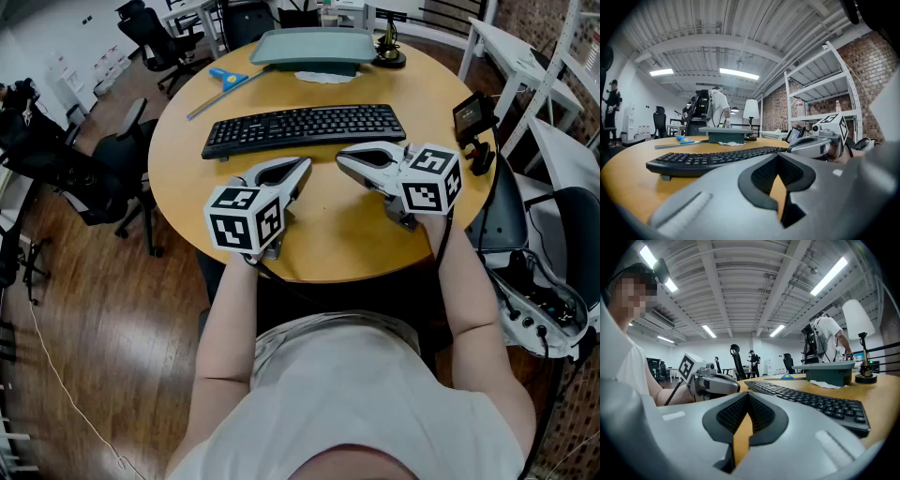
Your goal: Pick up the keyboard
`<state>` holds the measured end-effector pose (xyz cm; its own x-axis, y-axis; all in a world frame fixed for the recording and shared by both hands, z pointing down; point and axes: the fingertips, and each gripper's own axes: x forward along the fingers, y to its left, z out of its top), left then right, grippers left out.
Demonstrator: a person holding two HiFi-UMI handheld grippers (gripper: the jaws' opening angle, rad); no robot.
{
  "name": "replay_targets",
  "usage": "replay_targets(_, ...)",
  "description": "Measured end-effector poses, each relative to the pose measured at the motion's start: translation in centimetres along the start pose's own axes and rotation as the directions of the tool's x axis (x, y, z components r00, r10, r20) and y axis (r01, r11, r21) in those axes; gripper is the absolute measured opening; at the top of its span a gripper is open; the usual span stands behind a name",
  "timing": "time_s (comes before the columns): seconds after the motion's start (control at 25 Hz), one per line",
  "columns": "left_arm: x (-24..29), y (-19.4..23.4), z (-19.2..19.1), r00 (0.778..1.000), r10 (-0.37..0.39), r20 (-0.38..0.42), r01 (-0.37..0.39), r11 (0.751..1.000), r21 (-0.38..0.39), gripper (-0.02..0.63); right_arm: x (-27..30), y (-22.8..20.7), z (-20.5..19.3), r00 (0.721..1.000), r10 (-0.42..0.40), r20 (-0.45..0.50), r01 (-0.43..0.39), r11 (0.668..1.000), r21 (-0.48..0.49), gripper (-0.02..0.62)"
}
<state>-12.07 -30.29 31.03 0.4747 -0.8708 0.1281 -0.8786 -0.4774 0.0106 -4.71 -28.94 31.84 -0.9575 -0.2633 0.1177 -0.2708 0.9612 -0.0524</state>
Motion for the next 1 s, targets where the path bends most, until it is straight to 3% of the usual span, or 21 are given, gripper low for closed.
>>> replay_targets(0.2,-0.2,-2.1,-1.7,0.999,-0.029,-0.025,0.029,0.999,-0.025,0.322,-1.9,0.9,-1.7,0.999,-0.023,-0.024,0.024,0.999,0.03,0.002)
replay_targets(0.4,-0.4,-1.4,-1.0,0.999,-0.035,-0.025,0.034,0.999,-0.028,0.322,-1.3,0.9,-0.9,1.0,-0.019,-0.021,0.019,0.999,0.034,0.002)
replay_targets(0.48,-0.3,-0.6,-0.6,0.999,0.006,-0.042,-0.003,0.998,0.059,0.322,-1.0,0.9,-0.6,0.999,-0.017,-0.029,0.017,1.0,0.012,0.002)
replay_targets(0.52,-0.2,-0.1,-0.3,0.997,0.057,-0.052,-0.048,0.986,0.161,0.322,-1.0,0.8,-0.7,0.998,-0.037,-0.046,0.035,0.999,-0.039,0.002)
replay_targets(0.56,-0.2,0.3,0.0,0.992,0.117,-0.051,-0.098,0.952,0.29,0.322,-1.0,0.7,-0.8,0.994,-0.081,-0.074,0.071,0.989,-0.13,0.003)
replay_targets(0.6,-0.2,0.5,0.4,0.984,0.171,-0.042,-0.137,0.894,0.427,0.322,-1.1,0.3,-0.8,0.983,-0.149,-0.109,0.118,0.96,-0.253,0.003)
replay_targets(0.64,0.0,0.5,0.7,0.977,0.212,-0.034,-0.158,0.818,0.553,0.337,-1.1,-0.2,-0.9,0.961,-0.232,-0.148,0.158,0.906,-0.392,0.011)
replay_targets(0.68,0.3,0.4,0.8,0.97,0.24,-0.037,-0.158,0.737,0.657,0.368,-1.1,-1.0,-1.0,0.928,-0.321,-0.189,0.179,0.829,-0.53,0.051)
replay_targets(0.76,1.3,0.0,0.7,0.956,0.282,-0.083,-0.107,0.597,0.795,0.45,-1.1,-3.0,-1.9,0.829,-0.493,-0.265,0.145,0.646,-0.749,0.103)
replay_targets(0.8,1.7,-0.1,0.4,0.945,0.308,-0.109,-0.075,0.531,0.844,0.471,-1.1,-3.9,-2.4,0.776,-0.56,-0.292,0.104,0.569,-0.815,0.112)
replay_targets(0.84,2.2,0.0,0.2,0.933,0.336,-0.127,-0.047,0.464,0.884,0.488,-1.1,-4.6,-3.0,0.729,-0.608,-0.314,0.061,0.516,-0.855,0.126)
replay_targets(0.92,3.3,0.2,-0.2,0.912,0.384,-0.142,-0.002,0.351,0.936,0.502,-1.0,-5.8,-4.1,0.662,-0.66,-0.356,-0.004,0.472,-0.882,0.155)
replay_targets(1.0,4.3,0.5,-0.9,0.899,0.409,-0.156,0.033,0.292,0.956,0.505,-0.7,-6.8,-5.4,0.619,-0.68,-0.392,-0.041,0.471,-0.881,0.153)
